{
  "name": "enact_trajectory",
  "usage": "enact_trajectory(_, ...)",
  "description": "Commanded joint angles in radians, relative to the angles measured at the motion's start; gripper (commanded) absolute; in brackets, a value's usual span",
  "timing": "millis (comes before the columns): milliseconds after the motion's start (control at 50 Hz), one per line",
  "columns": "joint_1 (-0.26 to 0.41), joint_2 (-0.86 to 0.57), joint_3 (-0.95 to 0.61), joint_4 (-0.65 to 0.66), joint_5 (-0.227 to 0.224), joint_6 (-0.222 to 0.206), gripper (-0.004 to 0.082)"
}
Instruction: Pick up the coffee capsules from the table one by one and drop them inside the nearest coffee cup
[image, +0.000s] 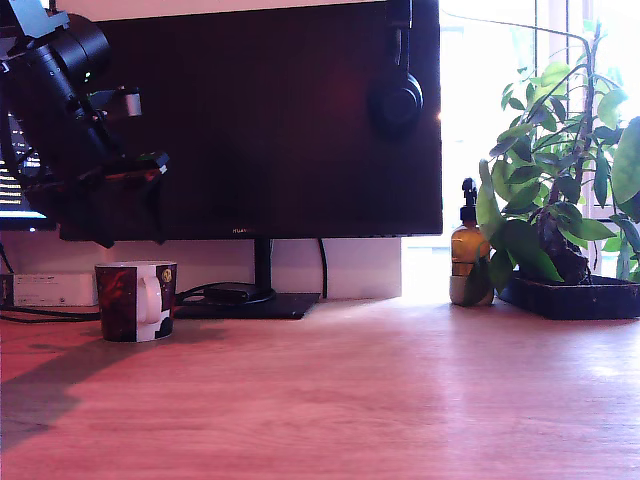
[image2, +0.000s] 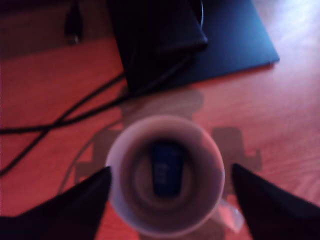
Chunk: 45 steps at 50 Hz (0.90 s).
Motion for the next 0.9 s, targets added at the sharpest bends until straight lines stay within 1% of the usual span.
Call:
enact_trajectory(0,-0.005,-0.001,0.005,-0.005,0.001,0.016,0.0265)
enact_trajectory(60,-0.005,-0.001,0.005,-0.022,0.002,0.016,0.0004)
enact_trajectory(80,-0.005,-0.001,0.005,-0.023,0.003,0.016,-0.0041)
enact_trajectory(100,-0.005,-0.001,0.005,-0.024,0.004,0.016,-0.0008)
enact_trajectory(120,-0.005,-0.001,0.005,-0.023,0.004,0.016,0.0003)
enact_trajectory(160,-0.005,-0.001,0.005,-0.019,0.005,0.016,-0.0007)
enact_trajectory(180,-0.006,-0.002,0.004,-0.016,0.005,-0.012,-0.0019)
enact_trajectory(260,-0.006,-0.011,0.003,-0.008,0.006,-0.012,-0.0024)
enact_trajectory(360,-0.007,-0.037,-0.005,-0.004,0.033,-0.012,-0.0024)
enact_trajectory(440,-0.006,-0.078,-0.028,0.013,0.036,-0.012,-0.0024)
enact_trajectory(560,-0.006,-0.182,-0.113,0.058,0.036,-0.015,-0.0024)
enact_trajectory(580,-0.006,-0.203,-0.13,0.068,0.037,-0.032,-0.0024)
enact_trajectory(620,-0.006,-0.241,-0.172,0.087,0.039,-0.037,-0.0024)
enact_trajectory(640,-0.006,-0.262,-0.193,0.098,0.039,-0.049,-0.0024)
enact_trajectory(740,-0.006,-0.365,-0.297,0.142,0.039,-0.051,-0.0024)
enact_trajectory(760,-0.006,-0.386,-0.319,0.149,0.039,-0.066,-0.0024)
enact_trajectory(840,-0.006,-0.473,-0.408,0.183,0.046,-0.066,-0.0024)
enact_trajectory(860,-0.006,-0.496,-0.43,0.19,0.048,-0.076,-0.0024)
enact_trajectory(880,-0.006,-0.519,-0.452,0.196,0.048,-0.076,-0.0024)
